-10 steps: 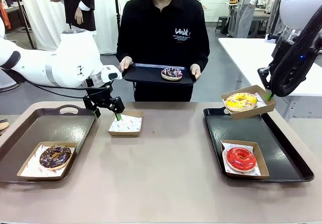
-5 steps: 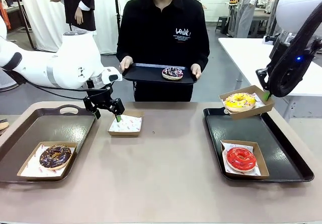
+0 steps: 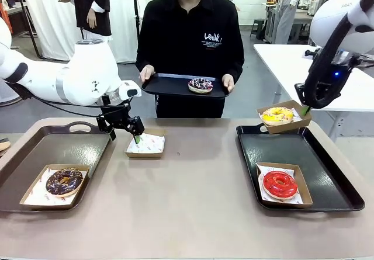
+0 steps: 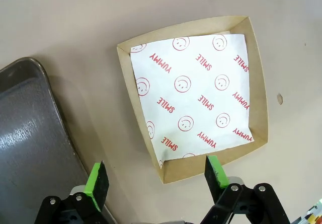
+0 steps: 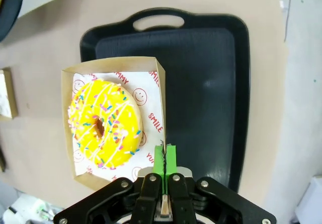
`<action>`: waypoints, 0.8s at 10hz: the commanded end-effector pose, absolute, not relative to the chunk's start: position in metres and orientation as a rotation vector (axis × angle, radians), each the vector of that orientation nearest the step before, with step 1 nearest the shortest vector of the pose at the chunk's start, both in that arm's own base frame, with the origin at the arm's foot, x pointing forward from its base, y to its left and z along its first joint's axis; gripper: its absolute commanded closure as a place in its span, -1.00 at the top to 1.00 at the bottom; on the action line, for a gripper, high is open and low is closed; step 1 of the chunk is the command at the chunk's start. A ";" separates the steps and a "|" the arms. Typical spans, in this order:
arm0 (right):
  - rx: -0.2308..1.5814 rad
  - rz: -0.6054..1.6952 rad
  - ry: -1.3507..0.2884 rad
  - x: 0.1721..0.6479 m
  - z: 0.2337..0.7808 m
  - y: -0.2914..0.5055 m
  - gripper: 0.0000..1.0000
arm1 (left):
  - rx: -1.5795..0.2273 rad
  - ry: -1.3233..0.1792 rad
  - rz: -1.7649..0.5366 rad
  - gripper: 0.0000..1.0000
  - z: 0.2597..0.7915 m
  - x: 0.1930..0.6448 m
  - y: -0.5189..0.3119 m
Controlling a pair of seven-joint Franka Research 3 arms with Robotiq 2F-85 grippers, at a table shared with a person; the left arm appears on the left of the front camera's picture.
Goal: Individually package the donuts and arrange them on the tray.
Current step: Place the picked Paper togo box on the Handle tray while simultaneously picking up another Paper togo box from the table with the other hand.
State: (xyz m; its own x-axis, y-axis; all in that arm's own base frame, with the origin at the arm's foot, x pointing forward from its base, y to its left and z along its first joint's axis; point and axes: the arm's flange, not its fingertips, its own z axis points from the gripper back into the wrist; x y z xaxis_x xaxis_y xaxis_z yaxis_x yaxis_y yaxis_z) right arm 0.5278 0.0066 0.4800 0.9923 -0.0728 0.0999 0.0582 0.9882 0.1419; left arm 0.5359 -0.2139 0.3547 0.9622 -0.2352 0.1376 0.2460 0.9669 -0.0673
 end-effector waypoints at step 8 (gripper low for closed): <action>0.130 -0.062 -0.142 0.538 0.458 0.019 -0.97 | -0.046 -0.150 -0.191 1.00 0.354 0.539 -0.213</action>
State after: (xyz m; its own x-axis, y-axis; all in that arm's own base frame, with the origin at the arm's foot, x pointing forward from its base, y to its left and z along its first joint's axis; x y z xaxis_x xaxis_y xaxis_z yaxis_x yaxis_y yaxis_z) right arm 0.5356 0.0140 0.4728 0.9924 -0.0788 0.0941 0.0633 0.9854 0.1581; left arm 0.5362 -0.2134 0.3546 0.9637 -0.2284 0.1385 0.2393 0.9686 -0.0671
